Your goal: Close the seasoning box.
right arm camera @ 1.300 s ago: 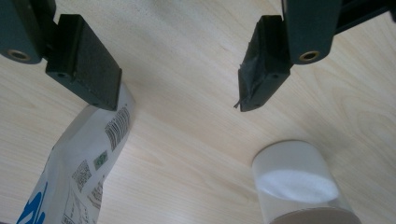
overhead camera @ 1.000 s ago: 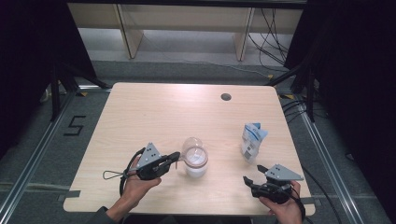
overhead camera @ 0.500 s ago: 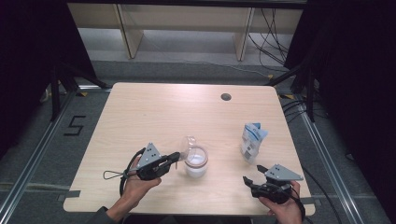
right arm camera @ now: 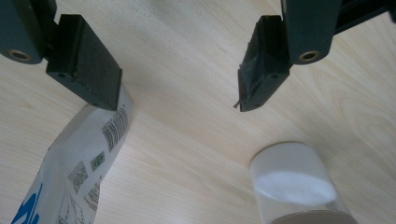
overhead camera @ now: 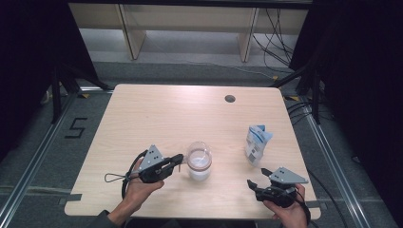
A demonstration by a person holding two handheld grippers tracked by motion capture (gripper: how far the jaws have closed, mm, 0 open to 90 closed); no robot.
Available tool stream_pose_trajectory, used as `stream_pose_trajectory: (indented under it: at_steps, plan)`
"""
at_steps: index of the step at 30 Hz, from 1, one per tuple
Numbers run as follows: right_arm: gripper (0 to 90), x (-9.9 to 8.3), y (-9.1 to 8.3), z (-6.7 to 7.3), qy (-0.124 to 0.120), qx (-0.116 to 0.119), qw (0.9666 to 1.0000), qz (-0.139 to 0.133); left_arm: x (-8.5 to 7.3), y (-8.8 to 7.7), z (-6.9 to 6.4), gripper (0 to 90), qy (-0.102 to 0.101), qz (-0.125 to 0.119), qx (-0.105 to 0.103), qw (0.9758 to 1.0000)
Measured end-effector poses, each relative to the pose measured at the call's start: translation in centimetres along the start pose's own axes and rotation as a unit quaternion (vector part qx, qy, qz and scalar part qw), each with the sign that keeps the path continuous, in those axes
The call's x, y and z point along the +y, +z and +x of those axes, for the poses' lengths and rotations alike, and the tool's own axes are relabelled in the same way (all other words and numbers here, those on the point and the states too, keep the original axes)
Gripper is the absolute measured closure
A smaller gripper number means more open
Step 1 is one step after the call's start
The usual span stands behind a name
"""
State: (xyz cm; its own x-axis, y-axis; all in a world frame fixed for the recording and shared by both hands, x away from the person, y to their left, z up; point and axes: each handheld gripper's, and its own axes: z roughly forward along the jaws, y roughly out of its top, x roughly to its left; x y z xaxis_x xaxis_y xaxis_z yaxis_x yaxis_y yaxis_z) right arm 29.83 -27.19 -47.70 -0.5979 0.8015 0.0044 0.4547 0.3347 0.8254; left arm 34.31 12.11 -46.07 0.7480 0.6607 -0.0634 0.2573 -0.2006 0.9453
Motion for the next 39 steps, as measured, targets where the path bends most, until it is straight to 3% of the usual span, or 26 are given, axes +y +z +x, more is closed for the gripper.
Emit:
stream_pose_trajectory:
  at_steps: [5, 16, 17, 18, 23, 24, 34, 37, 39]
  plan:
    - [31.7, 0.0, -0.1, 0.0, 0.0, -0.005, 1.0, 0.001, 0.2, -0.1, -0.2, 86.3, 0.013, 0.005, 0.001, 0.9999]
    - [31.7, 0.1, -0.1, 0.0, -0.01, -0.001, 0.9999, -0.001, 0.3, -0.3, -0.1, 77.0, -0.001, -0.005, -0.007, 1.0]
    - [31.7, 0.0, -0.2, 0.4, 0.014, -0.006, 0.9999, 0.005, 0.3, -0.3, 0.0, 76.0, -0.001, -0.009, -0.01, 0.9999]
    - [31.7, 0.0, -0.2, 0.3, 0.009, -0.005, 0.9999, 0.004, 0.4, -0.4, 0.0, 75.5, 0.001, -0.008, -0.011, 0.9999]
    - [31.7, 0.0, -0.2, 0.3, 0.008, -0.005, 1.0, 0.003, 0.5, -0.6, 0.0, 67.3, -0.002, -0.011, -0.018, 0.9998]
    - [31.7, 0.1, -0.1, 0.1, -0.002, -0.002, 1.0, -0.002, 0.5, -0.8, 0.0, 63.6, -0.005, -0.005, -0.015, 0.9999]
    - [31.6, 0.1, 0.0, 0.0, -0.008, 0.001, 1.0, -0.002, 0.5, -1.2, 0.4, 42.8, -0.026, 0.0, -0.005, 0.9997]
    - [31.6, 0.1, 0.0, -0.1, -0.016, -0.007, 0.9998, -0.009, 0.5, -1.3, 0.6, 35.6, -0.041, 0.007, -0.008, 0.9991]
    - [31.5, 0.1, 0.0, 0.0, -0.007, 0.0, 1.0, -0.002, 0.5, -1.5, 0.3, 31.4, -0.048, 0.011, -0.003, 0.9988]
